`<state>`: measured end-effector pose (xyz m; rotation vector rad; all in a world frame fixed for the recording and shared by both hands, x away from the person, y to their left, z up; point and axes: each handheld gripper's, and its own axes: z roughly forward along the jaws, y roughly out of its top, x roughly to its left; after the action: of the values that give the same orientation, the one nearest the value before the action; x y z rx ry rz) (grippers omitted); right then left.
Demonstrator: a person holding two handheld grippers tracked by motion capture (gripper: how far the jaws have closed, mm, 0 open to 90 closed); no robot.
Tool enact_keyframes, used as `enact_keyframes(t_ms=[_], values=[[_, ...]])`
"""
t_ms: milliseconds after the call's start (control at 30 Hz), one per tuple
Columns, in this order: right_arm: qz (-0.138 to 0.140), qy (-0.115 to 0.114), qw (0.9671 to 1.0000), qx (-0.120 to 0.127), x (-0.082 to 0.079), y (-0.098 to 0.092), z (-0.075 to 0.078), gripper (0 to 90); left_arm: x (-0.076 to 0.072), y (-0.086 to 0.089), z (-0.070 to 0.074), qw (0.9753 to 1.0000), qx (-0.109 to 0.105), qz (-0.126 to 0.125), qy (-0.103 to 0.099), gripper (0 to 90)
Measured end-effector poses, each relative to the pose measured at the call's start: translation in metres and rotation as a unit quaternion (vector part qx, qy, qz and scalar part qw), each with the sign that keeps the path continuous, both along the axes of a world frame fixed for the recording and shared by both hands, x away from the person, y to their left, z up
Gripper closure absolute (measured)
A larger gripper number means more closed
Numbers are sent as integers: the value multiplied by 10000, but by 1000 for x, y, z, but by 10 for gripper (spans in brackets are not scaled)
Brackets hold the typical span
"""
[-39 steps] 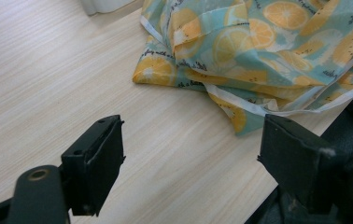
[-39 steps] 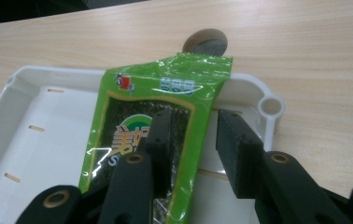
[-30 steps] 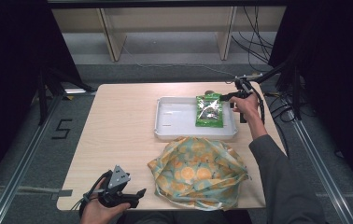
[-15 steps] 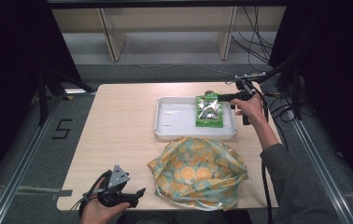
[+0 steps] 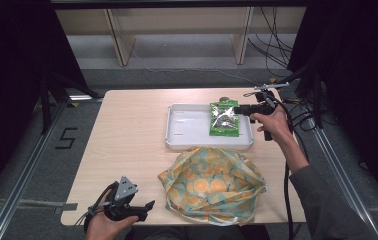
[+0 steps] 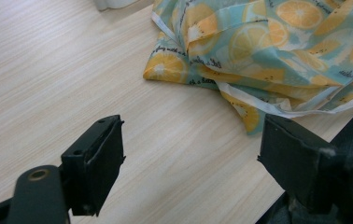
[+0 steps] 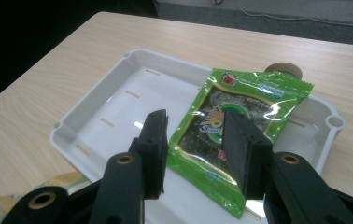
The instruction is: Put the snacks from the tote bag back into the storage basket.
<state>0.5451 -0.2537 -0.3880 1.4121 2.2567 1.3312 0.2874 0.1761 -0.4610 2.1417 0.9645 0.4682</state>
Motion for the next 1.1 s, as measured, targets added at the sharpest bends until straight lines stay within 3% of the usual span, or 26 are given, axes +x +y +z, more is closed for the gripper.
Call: enact_keyframes(t_ms=[200,267,300,367,467,533,567,600,667,767,800,867,900,967,1000,1033,1100], values=[[223,-175,9996,-45,-17,-3,1,595,0,0,0,10000,-5,16,-4,211],[215,-84,9997,-41,-23,-2,2,586,1,2,1,9999,115,-54,17,211],[281,-211,9993,-111,-24,-3,1,579,1,2,0,9999,123,-49,15,211],[338,-229,9991,-89,-29,-2,2,569,3,2,1,9998,191,-84,-46,211],[389,-271,9988,-128,-36,-1,3,547,1,1,0,9999,153,-42,52,211],[400,-240,9988,-115,-41,-1,3,525,2,2,0,9999,144,-66,-25,211],[415,-381,9981,-247,-42,-3,2,520,3,2,0,9999,88,-52,-93,211],[415,-277,9987,-127,-45,-2,1,520,0,0,-1,9999,-77,95,63,211],[450,-340,9983,-171,-51,-5,-2,512,0,-2,-2,9998,-151,135,50,211],[496,-281,9982,-194,-59,-9,-4,505,0,1,0,9999,42,45,98,211],[483,-353,9980,-188,-61,-10,-6,504,0,-3,-2,9996,-176,205,59,211],[525,-291,9980,-213,-67,-13,-7,502,0,-2,-2,9997,-161,166,63,211],[544,-260,9980,-178,-70,-14,-8,502,1,-1,-1,10000,-56,77,18,211],[530,-274,9980,-192,-74,-16,-9,502,1,-1,-1,10000,-42,66,6,211],[530,-311,9979,-211,-76,-18,-12,500,3,1,0,9999,123,-33,-93,211],[527,-331,9978,-245,-78,-19,-13,496,2,1,1,9999,114,-34,7,211],[495,-342,9978,-272,-80,-22,-16,496,1,-1,0,10000,-59,42,-8,211]])
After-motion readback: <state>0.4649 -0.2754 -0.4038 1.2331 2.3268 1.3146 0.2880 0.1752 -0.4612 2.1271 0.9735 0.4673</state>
